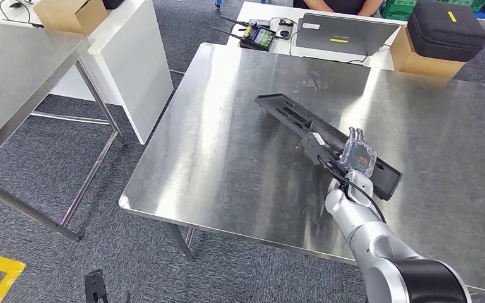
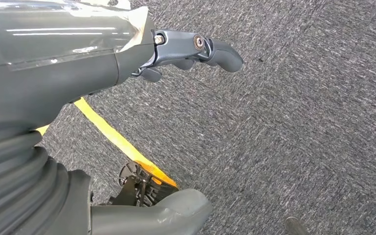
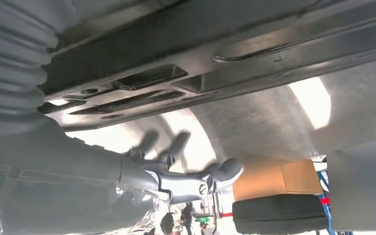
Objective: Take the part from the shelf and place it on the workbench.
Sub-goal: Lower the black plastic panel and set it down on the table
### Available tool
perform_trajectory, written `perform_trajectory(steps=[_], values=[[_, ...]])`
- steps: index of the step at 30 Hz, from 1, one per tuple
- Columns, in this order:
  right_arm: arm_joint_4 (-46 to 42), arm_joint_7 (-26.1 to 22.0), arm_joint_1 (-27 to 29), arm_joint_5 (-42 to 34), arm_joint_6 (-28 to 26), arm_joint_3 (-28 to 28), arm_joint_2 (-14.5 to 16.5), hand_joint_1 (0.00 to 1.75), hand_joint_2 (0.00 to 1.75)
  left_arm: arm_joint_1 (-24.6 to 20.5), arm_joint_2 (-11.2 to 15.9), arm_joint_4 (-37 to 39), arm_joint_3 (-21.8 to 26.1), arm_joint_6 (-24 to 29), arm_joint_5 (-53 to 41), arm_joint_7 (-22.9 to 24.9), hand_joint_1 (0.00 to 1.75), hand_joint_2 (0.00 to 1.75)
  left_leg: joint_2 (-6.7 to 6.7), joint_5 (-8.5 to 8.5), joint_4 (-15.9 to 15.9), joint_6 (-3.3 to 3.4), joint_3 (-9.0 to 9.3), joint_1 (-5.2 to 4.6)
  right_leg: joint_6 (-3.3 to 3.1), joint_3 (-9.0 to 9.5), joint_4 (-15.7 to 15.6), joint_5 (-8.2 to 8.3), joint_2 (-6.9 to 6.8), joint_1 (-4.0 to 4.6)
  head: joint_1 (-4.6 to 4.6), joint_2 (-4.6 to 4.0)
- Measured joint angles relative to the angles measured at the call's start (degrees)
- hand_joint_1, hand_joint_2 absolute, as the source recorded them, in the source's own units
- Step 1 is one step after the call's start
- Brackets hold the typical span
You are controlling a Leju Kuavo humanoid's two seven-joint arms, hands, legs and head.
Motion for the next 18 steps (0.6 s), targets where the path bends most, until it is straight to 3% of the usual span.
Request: perform_trajectory(steps=[2,6,13,15,18], values=[[0.3,0.0,0.0,0.0,0.0,0.0,0.0,0.0,0.0,0.0,0.0,0.0,-0.1,0.0,0.0,0.0,0.0,1.75,0.0,0.0,0.0,0.0,0.0,0.0,0.0,0.0,0.0,0.0,0.0,0.0,0.01,0.0],[0.7,0.0,0.0,0.0,0.0,0.0,0.0,0.0,0.0,0.0,0.0,0.0,-0.2,0.0,0.0,0.1,0.0,0.0,0.0,0.0,0.0,0.0,0.0,-0.01,0.0,0.01,0.0,0.0,0.0,0.0,0.0,0.0],[0.9,-2.7,0.0,-0.5,1.5,-0.4,0.4,0.0,0.0,0.0,0.0,0.0,-0.3,-2.2,0.3,4.4,0.0,0.0,0.0,0.02,0.0,0.02,0.0,0.0,0.0,0.02,0.0,0.0,0.0,0.0,0.01,0.0],[0.7,-7.5,0.0,-3.4,4.3,-1.0,0.9,0.0,0.0,0.0,0.0,0.0,-0.3,-3.4,0.9,5.2,0.0,0.0,0.0,0.02,0.0,0.02,0.0,0.0,0.0,0.03,0.0,0.0,0.0,0.01,0.01,0.0],[-1.5,-21.6,0.4,-12.7,9.2,-3.4,2.6,0.0,0.0,0.1,0.0,0.0,-0.2,-4.6,2.3,5.3,0.0,0.0,0.06,0.02,0.0,0.02,0.01,0.0,0.0,0.02,0.0,0.01,0.03,0.03,-0.01,0.0]])
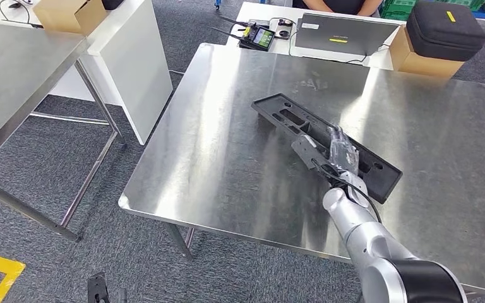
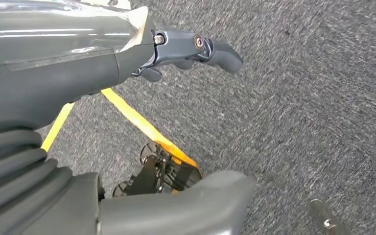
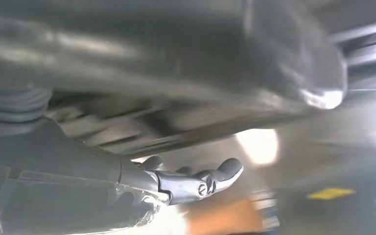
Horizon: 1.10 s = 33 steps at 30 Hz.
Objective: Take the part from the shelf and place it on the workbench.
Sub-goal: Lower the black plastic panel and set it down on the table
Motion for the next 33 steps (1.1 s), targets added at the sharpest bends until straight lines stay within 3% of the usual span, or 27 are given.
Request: perform_trajectory(steps=[3,8,13,18,23,28,30,31,33], values=[[-6.2,-11.4,2.0,-9.7,5.4,-1.9,2.7,0.0,0.0,0.1,0.0,0.0,0.0,-0.8,1.6,-0.5,0.0,0.0,0.06,0.0,0.0,-0.01,0.02,0.05,-0.01,0.0,0.0,-0.01,-0.01,0.02,0.0,0.0],[-25.6,-16.8,10.4,-22.3,10.0,1.6,6.4,0.0,0.0,1.0,0.2,0.0,0.2,-1.7,3.3,-1.2,0.0,0.0,0.01,-0.01,0.0,-0.03,0.02,0.1,0.13,0.01,0.0,-0.14,-0.05,0.03,0.0,0.0],[-43.8,-22.2,19.8,-32.0,4.8,6.6,7.6,0.0,0.0,1.5,0.3,0.0,0.3,-2.0,4.4,-2.0,0.0,0.0,-0.05,-0.07,0.0,-0.06,0.02,0.07,0.11,0.0,0.0,-0.17,-0.06,0.01,0.01,0.0],[-58.5,-27.5,29.1,-36.1,-6.6,12.1,7.8,0.0,0.0,1.9,0.3,0.0,0.6,-1.7,6.1,-2.6,0.0,0.0,-0.04,-0.13,0.0,-0.1,0.03,0.06,0.11,-0.03,0.0,-0.19,-0.05,0.01,0.02,0.0],[-65.4,-28.5,35.4,-38.6,-10.1,16.5,7.8,0.0,0.0,2.1,0.3,0.0,1.5,-1.1,7.6,-2.1,0.0,0.0,0.0,-0.24,0.0,-0.01,0.01,-0.01,0.17,-0.04,-0.1,-0.15,-0.04,-0.11,-0.01,0.0],[-64.7,-28.5,36.8,-42.5,-8.3,19.3,7.8,0.0,0.0,2.7,0.5,0.0,3.0,0.2,10.0,-0.8,0.0,0.0,0.02,-0.23,-0.1,1.01,0.24,-0.3,1.01,0.28,-0.4,0.1,0.01,-0.54,-0.01,0.0],[-60.6,-28.5,36.1,-43.6,-6.5,19.9,8.0,0.0,0.0,3.2,0.6,0.0,3.9,0.0,11.2,-0.8,0.0,0.0,0.23,0.47,-0.9,1.61,0.54,-0.12,0.91,-0.24,0.9,-1.04,0.04,-0.57,0.05,0.0],[-58.1,-28.5,35.6,-44.2,-5.5,20.0,8.2,0.0,0.0,3.5,0.7,0.0,4.4,-0.3,11.8,-1.0,0.0,0.0,0.32,0.8,-1.2,1.9,0.57,0.01,0.53,-1.11,3.2,-2.66,0.05,-0.54,0.2,0.0],[-53.4,-28.5,34.8,-45.3,-3.7,20.1,8.4,0.0,0.0,4.3,0.9,0.0,5.2,-0.7,12.7,-1.4,0.0,0.0,0.35,1.12,-1.4,2.17,0.31,-0.02,-0.38,-3.92,10.7,-6.95,0.05,-0.5,0.43,0.0]])
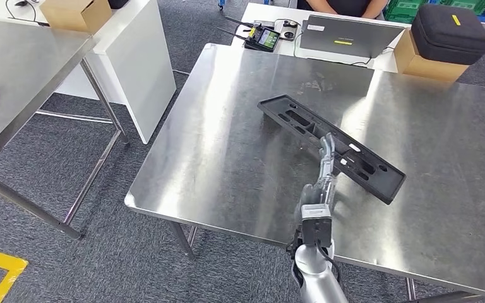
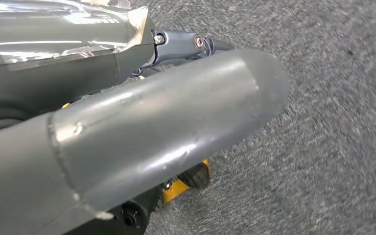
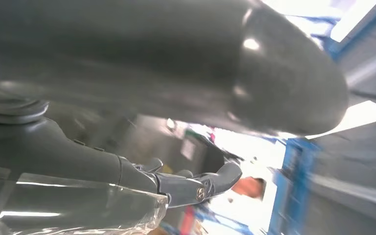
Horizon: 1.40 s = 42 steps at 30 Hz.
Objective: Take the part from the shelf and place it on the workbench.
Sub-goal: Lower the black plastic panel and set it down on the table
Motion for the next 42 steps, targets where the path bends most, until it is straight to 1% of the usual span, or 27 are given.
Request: perform_trajectory(steps=[2,3,5,6,8,11,12,13,15,16,17,18,19,22,24,26,27,29,31,32,33,34,36,38,39,40,42], values=[[4.1,0.0,-0.7,-0.9,1.7,0.0,0.2,0.0,0.0,1.1,0.2,0.0,0.8,-0.1,0.4,-0.2,0.0,0.0,-0.01,0.32,0.0,-0.09,-0.44,-0.14,-0.03,-1.55,5.4,-2.32,0.02,0.13,0.05,0.0],[5.8,0.0,-1.0,-1.1,2.4,0.0,0.3,0.0,0.0,1.6,0.2,0.0,1.1,-0.2,0.5,-0.3,0.0,0.0,-0.02,0.57,0.0,-0.23,-0.72,-0.16,0.29,-0.81,5.0,-2.11,0.02,0.19,0.06,0.0],[8.5,0.0,-1.9,-1.2,3.6,0.1,0.6,0.0,0.0,2.2,0.3,0.0,1.6,-0.4,0.8,-0.5,0.0,0.0,-0.12,1.17,0.1,-0.7,-1.32,-0.13,1.04,3.72,-1.9,-0.03,0.02,0.14,0.08,0.0],[9.5,0.0,-2.3,-1.1,4.2,0.2,0.9,0.0,0.0,2.4,0.3,-0.1,1.8,-0.7,0.9,-0.6,0.0,0.0,-0.19,1.48,0.2,-1.02,-1.6,-0.15,1.11,6.22,-5.8,1.1,0.08,0.17,0.04,0.0],[10.9,-0.1,-2.9,-0.6,4.9,0.4,1.6,0.0,0.0,2.7,0.4,-0.2,2.2,-1.4,1.0,-0.8,0.0,0.0,-0.3,2.03,0.5,-1.77,-1.86,-0.2,0.66,8.54,-9.9,2.44,0.35,0.41,0.03,0.0],[12.2,-0.1,-3.1,0.1,5.7,0.9,2.6,0.0,0.0,3.3,0.5,-0.4,2.5,-2.0,1.2,-0.8,0.0,0.0,-0.46,2.54,0.7,-2.96,-2.16,0.18,-1.02,7.68,-10.0,3.34,0.46,0.54,0.1,0.0],[12.5,-0.1,-3.1,0.4,5.9,1.0,2.9,0.0,0.0,3.5,0.5,-0.4,2.6,-2.1,1.2,-0.8,0.0,0.0,-0.42,1.48,1.4,-3.37,-2.54,0.4,-1.68,7.46,-10.1,3.83,0.37,0.43,0.03,0.0],[12.7,-0.1,-3.1,0.5,6.2,1.2,3.2,0.0,0.0,3.9,0.6,-0.4,2.6,-2.2,1.3,-0.7,0.0,0.0,-0.36,-0.68,3.3,-3.76,-3.26,0.58,-2.35,7.11,-10.1,4.4,0.26,0.27,-0.06,0.0],[13.1,-0.1,-3.1,0.8,6.6,1.3,3.6,0.0,0.0,4.4,0.6,-0.5,2.8,-2.4,1.4,-0.7,0.0,0.0,-0.17,-6.64,10.2,-4.45,-5.34,0.83,-3.15,6.06,-10.1,5.5,0.08,0.38,-0.24,0.0],[13.3,-0.1,-3.1,0.9,6.7,1.3,3.7,0.0,0.0,4.6,0.7,-0.5,2.9,-2.5,1.4,-0.6,0.0,0.0,-0.15,-8.89,14.0,-4.75,-6.2,0.92,-3.3,5.38,-10.1,6.03,0.0,0.48,-0.27,0.0],[13.5,-0.1,-3.0,0.9,6.8,1.3,3.7,0.0,0.0,4.8,0.7,-0.5,2.9,-2.5,1.4,-0.6,0.0,0.0,-0.14,-9.95,16.5,-4.95,-6.39,0.99,-3.28,4.7,-10.0,6.49,-0.08,0.56,-0.27,0.0],[13.7,-0.1,-3.0,1.0,6.9,1.3,3.7,0.0,0.0,4.9,0.7,-0.5,3.0,-2.7,1.4,-0.6,0.0,0.0,-0.13,-9.93,17.2,-5.04,-5.58,1.07,-3.19,4.06,-10.0,6.95,-0.14,0.62,-0.27,0.0],[13.9,-0.1,-2.9,1.1,7.0,1.3,3.7,0.0,0.0,5.1,0.8,-0.6,3.1,-2.8,1.4,-0.7,0.0,0.0,-0.12,-9.05,15.7,-5.01,-3.59,1.13,-3.04,3.46,-9.9,7.38,-0.16,0.64,-0.28,0.0],[14.1,-0.1,-3.0,1.3,7.5,1.3,4.0,0.0,0.0,5.2,1.0,-1.0,3.3,-3.2,1.4,-0.8,0.0,0.0,-0.14,-7.03,4.3,-4.35,5.74,1.04,-2.33,2.35,-9.9,8.49,-0.18,0.83,-0.27,0.0],[14.1,0.2,-3.0,1.9,8.0,1.3,4.1,0.0,0.0,5.2,1.1,-1.3,3.5,-3.5,1.3,-0.9,0.0,0.0,-0.22,-7.26,0.5,-3.72,8.33,0.64,-1.53,2.12,-9.9,9.2,-0.25,0.98,-0.29,0.0],[14.0,0.5,-2.9,2.4,8.4,1.2,4.3,0.0,0.0,5.2,1.2,-1.4,3.6,-3.6,1.2,-0.9,0.0,0.0,-0.09,-6.52,-0.1,-2.68,7.97,0.41,-0.73,1.88,-10.0,9.76,-0.31,0.98,-0.29,0.0],[14.0,0.7,-2.8,2.5,8.6,1.2,4.3,0.0,0.0,5.2,1.2,-1.5,3.6,-3.6,1.2,-0.9,0.0,0.0,0.06,-5.92,-0.3,-2.05,7.66,0.42,-0.61,1.38,-9.5,9.27,-0.28,0.99,-0.29,0.0],[14.0,0.8,-2.6,2.6,8.7,1.2,4.3,0.0,0.0,5.2,1.2,-1.6,3.6,-3.7,1.2,-0.9,0.0,0.0,0.39,-4.49,-0.8,-0.95,6.5,0.5,-1.13,-0.61,-5.4,5.58,-0.16,1.03,-0.12,0.0],[13.9,0.8,-2.5,2.6,8.7,1.2,4.1,0.0,0.0,5.2,1.2,-1.7,3.7,-3.7,1.2,-1.0,0.0,0.0,0.46,-3.17,-0.8,-0.59,4.73,0.29,-1.65,-3.01,2.2,0.73,-0.08,1.0,0.03,0.0],[13.9,0.8,-2.4,2.6,8.7,1.1,4.0,0.0,0.0,5.2,1.2,-1.8,3.7,-3.7,1.2,-1.0,0.0,0.0,0.46,-2.5,-0.7,-0.59,3.8,0.2,-1.5,-3.51,5.3,-0.49,-0.08,1.0,0.04,0.0],[13.9,0.8,-2.2,2.6,8.7,1.1,4.0,0.0,0.0,5.2,1.2,-1.8,3.7,-3.7,1.2,-1.0,0.0,0.0,0.47,-1.84,-0.7,-0.62,2.89,0.13,-1.07,-3.19,6.8,-0.49,-0.07,1.0,0.04,0.0],[13.9,0.8,-2.1,2.6,8.7,1.1,3.9,0.0,0.0,5.2,1.2,-1.8,3.8,-3.7,1.2,-1.0,0.0,0.0,0.46,-1.17,-0.7,-0.71,2.02,0.09,-0.52,-1.86,6.3,0.46,-0.08,1.01,0.06,0.0],[13.9,0.8,-2.1,2.6,8.7,1.0,3.9,0.0,0.0,5.2,1.2,-1.8,3.8,-3.7,1.2,-1.0,0.0,0.0,0.44,0.06,-0.5,-1.07,0.56,0.01,0.04,3.87,-0.7,2.69,-0.08,1.05,0.05,0.0],[13.7,0.8,-2.2,2.7,8.7,1.0,4.0,0.0,0.0,5.2,1.2,-1.8,3.8,-3.7,1.2,-1.0,0.0,0.0,0.42,1.15,-0.3,-1.65,-0.32,-0.17,-0.53,9.5,-9.1,2.65,-0.08,1.4,-0.03,0.0],[13.6,0.8,-2.3,2.7,8.7,1.0,4.0,0.0,0.0,5.2,1.2,-1.8,3.8,-3.8,1.2,-1.0,0.0,0.0,0.43,1.62,-0.2,-1.95,-0.47,-0.23,-0.97,10.76,-11.3,2.23,-0.06,1.59,-0.1,0.0],[13.6,0.9,-2.3,2.8,8.7,1.0,4.0,0.0,0.0,5.2,1.2,-1.8,3.8,-3.8,1.2,-1.0,0.0,0.0,0.44,2.09,-0.2,-2.28,-0.54,-0.23,-1.39,10.92,-12.1,2.15,-0.05,1.76,-0.19,0.0],[13.5,1.0,-2.2,3.3,8.9,1.0,4.0,0.0,0.0,5.3,1.3,-1.8,3.8,-3.9,1.2,-1.0,0.0,0.0,0.38,1.83,0.1,-2.96,-0.93,0.1,-2.4,10.07,-12.0,3.07,-0.18,1.27,-0.34,0.0]])
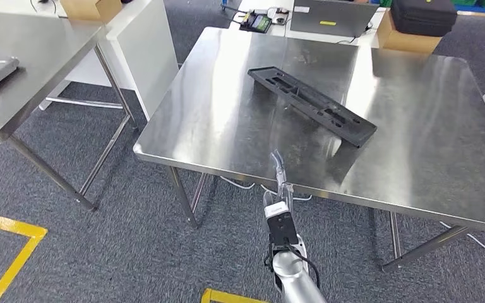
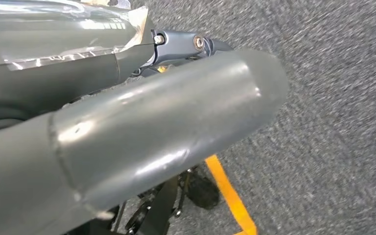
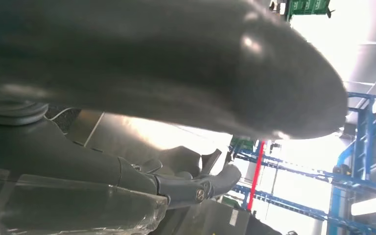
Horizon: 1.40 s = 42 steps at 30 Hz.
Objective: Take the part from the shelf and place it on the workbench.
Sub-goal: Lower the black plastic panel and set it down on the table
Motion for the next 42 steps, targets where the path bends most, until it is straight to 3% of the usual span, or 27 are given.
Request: perform_trajectory(steps=[2,4,5,6,7,9,11,12,14,16,19,20,21,22,24,26,27,28,29,31,33,35,36,38,39,40,42], values=[[0.0,0.3,0.1,0.8,0.5,0.0,0.3,0.0,0.0,0.1,0.1,0.0,0.0,-0.3,-0.1,0.0,0.0,0.0,-0.1,-4.45,3.5,-0.72,-1.25,0.37,-1.13,-1.15,-0.1,1.31,-0.19,-0.45,-0.24,0.0],[0.1,0.6,0.1,1.6,1.5,0.0,0.5,0.0,0.0,0.2,0.1,0.0,0.0,-0.6,-0.2,0.0,0.0,0.0,-0.13,-10.54,10.7,-1.42,-2.96,0.58,-1.58,-2.39,0.0,2.59,-0.26,-0.28,-0.42,0.0],[0.2,0.8,0.2,2.0,2.1,0.1,0.6,0.0,0.0,0.2,0.1,0.0,0.0,-0.7,-0.3,0.0,0.0,0.0,-0.13,-11.95,14.2,-1.71,-3.47,0.69,-1.53,-3.09,0.1,3.24,-0.28,-0.23,-0.43,0.0],[0.4,0.9,0.2,2.4,2.8,0.2,0.6,0.0,0.0,0.2,0.1,0.0,0.0,-0.8,-0.5,0.0,0.0,0.0,-0.13,-12.05,16.4,-1.93,-3.36,0.83,-1.4,-3.83,0.2,3.83,-0.3,-0.2,-0.42,0.0],[0.7,1.2,0.2,2.8,3.6,0.3,0.6,0.0,0.0,0.2,0.1,0.0,0.0,-0.9,-0.7,0.0,0.0,0.0,-0.13,-11.04,16.7,-2.07,-2.31,1.01,-1.23,-4.68,0.5,4.35,-0.31,-0.22,-0.44,0.0],[1.7,2.2,-0.1,3.5,5.9,0.6,0.8,0.0,0.0,0.2,0.1,0.0,0.0,-0.7,-1.6,0.2,0.0,0.0,-0.14,-8.52,11.0,-2.15,2.9,1.37,-0.76,-6.17,1.2,5.04,-0.29,-0.3,-0.45,0.0],[4.2,4.3,-1.1,3.8,8.8,0.8,1.4,0.0,0.0,-0.1,0.1,-0.1,0.0,0.1,-2.8,0.6,0.0,0.0,-0.26,-8.57,3.2,-1.9,8.45,1.36,-0.06,-7.18,1.9,5.57,-0.24,-0.16,-0.42,0.0],[6.5,5.8,-1.9,3.8,9.7,0.8,1.9,0.0,0.0,-0.3,0.0,-0.1,0.0,0.6,-3.4,0.7,0.0,0.0,-0.33,-9.09,1.0,-1.64,9.75,1.2,0.36,-7.46,2.0,5.92,-0.24,-0.08,-0.4,0.0],[13.9,10.2,-3.8,3.8,10.3,0.8,3.0,0.0,0.0,-0.7,-0.2,-0.1,0.0,1.6,-4.1,1.1,0.0,0.0,-0.36,-8.96,-0.1,-0.67,9.81,0.75,1.31,-7.84,1.9,6.82,-0.28,-0.02,-0.34,0.0],[22.4,15.0,-5.1,3.3,10.1,0.6,3.6,0.0,0.0,-1.3,-0.6,-0.1,0.0,2.2,-4.3,1.4,0.0,0.0,-0.24,-7.62,-0.7,0.78,8.97,0.61,1.66,-8.65,2.8,5.88,-0.23,-0.07,-0.32,0.0],[31.5,23.2,-5.4,2.3,8.7,-0.5,3.3,0.0,0.0,-1.8,-1.0,-0.1,-0.1,2.7,-4.5,2.2,0.0,0.0,-0.22,-5.39,-1.0,2.26,6.51,0.49,0.55,-11.73,11.2,-1.1,0.04,-0.17,0.13,0.0],[34.0,26.6,-5.2,2.0,7.9,-1.1,2.9,0.0,0.0,-2.0,-1.1,-0.1,-0.1,2.9,-4.6,2.5,0.0,0.0,-0.21,-4.66,-1.0,2.38,5.52,0.36,0.51,-12.55,14.8,-2.84,0.08,-0.2,0.26,0.0],[36.3,30.1,-4.9,2.1,6.6,-1.6,2.2,0.0,0.0,-2.1,-1.3,-0.1,-0.1,3.0,-4.7,2.8,0.0,0.0,-0.21,-3.92,-0.9,2.41,4.49,0.26,0.85,-12.73,17.5,-3.38,0.1,-0.22,0.29,0.0],[38.4,33.6,-4.4,2.8,4.9,-2.1,1.4,0.0,0.0,-2.3,-1.4,-0.1,-0.2,3.1,-4.7,3.0,0.0,0.0,-0.23,-3.18,-0.9,2.39,3.45,0.18,1.43,-12.08,18.5,-2.72,0.12,-0.22,0.31,0.0],[41.5,40.4,-3.4,6.2,1.7,-2.3,-0.2,0.0,0.0,-2.6,-1.7,-0.1,-0.4,2.8,-4.2,3.1,0.0,0.0,-0.24,-1.9,-0.7,2.12,1.7,0.13,2.4,-8.0,14.5,0.08,0.11,-0.19,0.34,0.0],[43.8,46.7,-2.4,10.7,0.7,-1.5,-1.6,0.0,0.0,-2.9,-2.0,-0.1,-0.6,2.3,-3.8,3.2,0.0,0.0,-0.07,-0.87,-0.3,1.58,0.61,-0.04,2.07,-1.67,5.4,0.17,0.1,0.14,0.29,0.0],[44.7,49.1,-1.8,12.5,0.9,-0.9,-2.2,0.0,0.0,-3.0,-2.1,-0.1,-0.8,2.2,-3.6,3.2,0.0,0.0,0.07,-0.39,-0.2,1.29,0.4,-0.11,1.7,0.47,1.9,-0.48,0.11,0.35,0.18,0.0],[45.5,50.7,-1.0,13.6,1.1,-0.2,-2.8,0.0,0.0,-3.2,-2.2,-0.1,-1.0,2.1,-3.5,3.3,0.0,0.0,0.2,0.03,-0.2,0.97,0.34,-0.12,1.34,1.58,-0.1,-1.15,0.11,0.66,0.07,0.0],[46.3,52.4,-0.2,14.6,1.5,0.4,-3.3,0.0,0.0,-3.3,-2.2,-0.1,-1.2,2.1,-3.4,3.5,0.0,0.0,0.27,0.5,-0.2,0.61,0.32,-0.07,1.0,1.44,-0.4,-1.12,0.11,0.73,-0.05,0.0],[47.9,57.2,1.3,16.5,3.3,1.7,-4.3,0.0,0.0,-3.5,-2.2,-0.1,-1.5,2.1,-3.0,3.8,0.0,0.0,0.19,-0.51,0.3,-0.05,-0.19,0.24,-0.06,0.63,-0.2,-0.23,-0.12,0.25,-0.15,0.0],[49.1,62.2,2.8,18.3,5.7,3.5,-5.0,0.0,0.0,-3.6,-2.2,-0.1,-1.8,2.1,-2.8,4.2,0.0,0.0,0.07,-5.87,3.8,-0.56,-1.34,0.61,-1.2,-0.49,-0.3,1.08,-0.37,-0.2,-0.34,0.0],[49.9,64.2,4.4,19.4,7.1,5.0,-5.5,0.0,0.0,-3.7,-2.2,-0.1,-2.1,2.2,-2.7,4.6,0.0,0.0,0.03,-11.36,10.1,-1.12,-2.34,0.9,-1.6,-1.86,-0.1,2.25,-0.54,0.07,-0.49,0.0],[50.2,64.4,4.9,19.8,7.3,5.5,-5.8,0.0,0.0,-3.9,-2.2,-0.1,-2.5,2.5,-3.0,4.8,0.0,0.0,0.02,-11.99,12.9,-1.41,-2.32,1.04,-1.53,-2.66,0.1,2.79,-0.61,0.16,-0.46,0.0],[50.7,64.4,5.3,20.9,7.3,6.6,-6.3,0.0,0.0,-4.1,-2.2,-0.1,-3.4,3.7,-4.1,5.2,0.0,0.0,0.04,-9.48,14.5,-1.8,-0.33,1.4,-1.25,-4.72,1.1,3.76,-0.65,0.18,-0.46,0.0],[50.9,64.3,5.2,21.5,7.2,7.2,-6.4,0.0,0.0,-4.3,-2.2,-0.1,-4.1,4.5,-4.7,5.3,0.0,0.0,0.04,-7.95,12.6,-1.86,1.89,1.56,-1.03,-5.82,1.8,4.15,-0.6,0.15,-0.46,0.0],[50.9,64.1,4.9,21.9,7.2,7.8,-6.4,0.0,0.0,-4.6,-2.3,0.0,-4.8,5.4,-5.2,5.4,0.0,0.0,0.01,-7.75,9.6,-1.83,4.41,1.65,-0.73,-6.87,2.5,4.5,-0.55,0.14,-0.51,0.0],[51.0,62.8,3.9,23.1,7.7,8.8,-6.0,0.0,0.0,-5.4,-2.5,0.0,-6.1,7.2,-6.1,5.5,0.0,0.0,-0.2,-9.27,3.6,-1.37,8.35,1.36,0.1,-8.15,3.3,5.22,-0.56,0.16,-0.41,0.0]])
